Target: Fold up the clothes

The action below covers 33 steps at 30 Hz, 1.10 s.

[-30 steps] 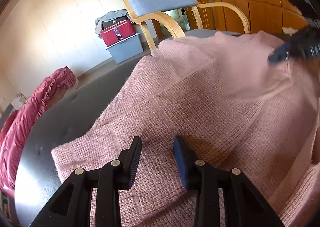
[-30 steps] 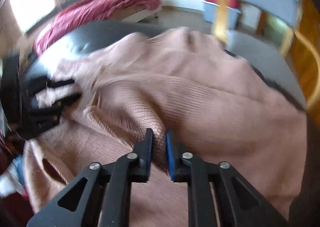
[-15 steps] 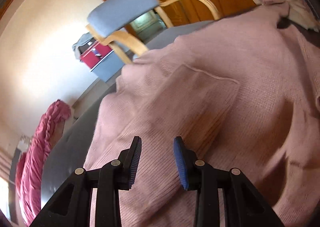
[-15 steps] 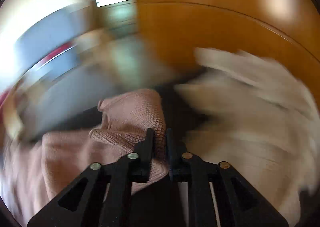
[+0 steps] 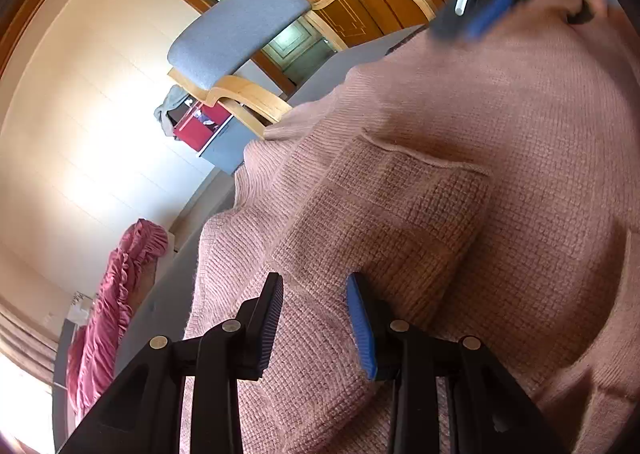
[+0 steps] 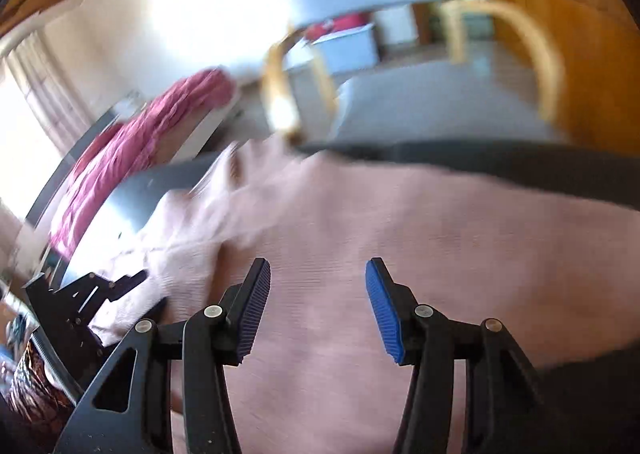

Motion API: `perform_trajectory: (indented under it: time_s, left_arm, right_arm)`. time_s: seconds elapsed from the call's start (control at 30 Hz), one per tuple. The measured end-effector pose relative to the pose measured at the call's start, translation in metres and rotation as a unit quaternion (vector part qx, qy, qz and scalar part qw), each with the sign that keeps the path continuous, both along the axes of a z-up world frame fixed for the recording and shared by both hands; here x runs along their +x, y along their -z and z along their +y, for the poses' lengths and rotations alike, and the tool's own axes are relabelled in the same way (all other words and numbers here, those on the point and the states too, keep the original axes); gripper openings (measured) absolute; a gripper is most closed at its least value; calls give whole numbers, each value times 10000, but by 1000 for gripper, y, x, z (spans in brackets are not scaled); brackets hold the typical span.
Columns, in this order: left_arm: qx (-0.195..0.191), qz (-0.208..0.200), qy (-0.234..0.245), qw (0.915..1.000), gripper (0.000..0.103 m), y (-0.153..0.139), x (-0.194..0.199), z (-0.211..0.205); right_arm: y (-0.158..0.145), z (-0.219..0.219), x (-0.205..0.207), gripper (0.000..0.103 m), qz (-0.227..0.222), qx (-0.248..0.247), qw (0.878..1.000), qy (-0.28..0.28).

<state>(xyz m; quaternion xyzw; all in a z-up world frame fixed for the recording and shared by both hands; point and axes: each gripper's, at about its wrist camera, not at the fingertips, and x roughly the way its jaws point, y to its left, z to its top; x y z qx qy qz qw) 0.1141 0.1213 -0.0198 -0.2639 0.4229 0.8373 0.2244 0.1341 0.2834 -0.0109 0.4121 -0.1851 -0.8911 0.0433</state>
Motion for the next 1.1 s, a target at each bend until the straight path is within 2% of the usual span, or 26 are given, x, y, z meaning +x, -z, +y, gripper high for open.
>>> perform_trajectory:
  time_s: [0.1,0.17,0.27,0.47,0.5,0.53,0.63,0.87,1.1]
  left_arm:
    - [58,-170,-148,9997,33,-3,-3,2]
    - [159,-286,-283,9991,33,-5,-9,5]
    - [247,-299,-486,9981,33,-4,-15,12]
    - [299,-117,-718,9969,33,2,-16,19]
    - [310,-134,-705,9969,29,3,-16,19]
    - [365,-211,-680,9968,20,3,-16,17]
    - [668,-587,-619,9941,5,0,-20,11]
    - [1184,-1069,-684,9848,2,-8,-28,-2]
    - [1544,-962,-1095,9772,0,-29,-36,-32]
  right_arm:
    - [26,-22,-22,55,-300,216,9992,145]
    - [30,-36,-23,67,-169,696,9970,277]
    - [29,-49,-23,74,-245,1099,9932,308]
    - [34,-38,-25,76,-218,804,9958,392]
    - [36,-37,-27,77,-222,827,9956,391]
    - [37,-37,-28,78,-231,870,9952,380]
    - [37,-37,-27,78,-236,915,9949,362]
    - [38,-35,-25,78,-218,842,9955,363]
    - [39,-31,-22,79,-197,758,9963,365]
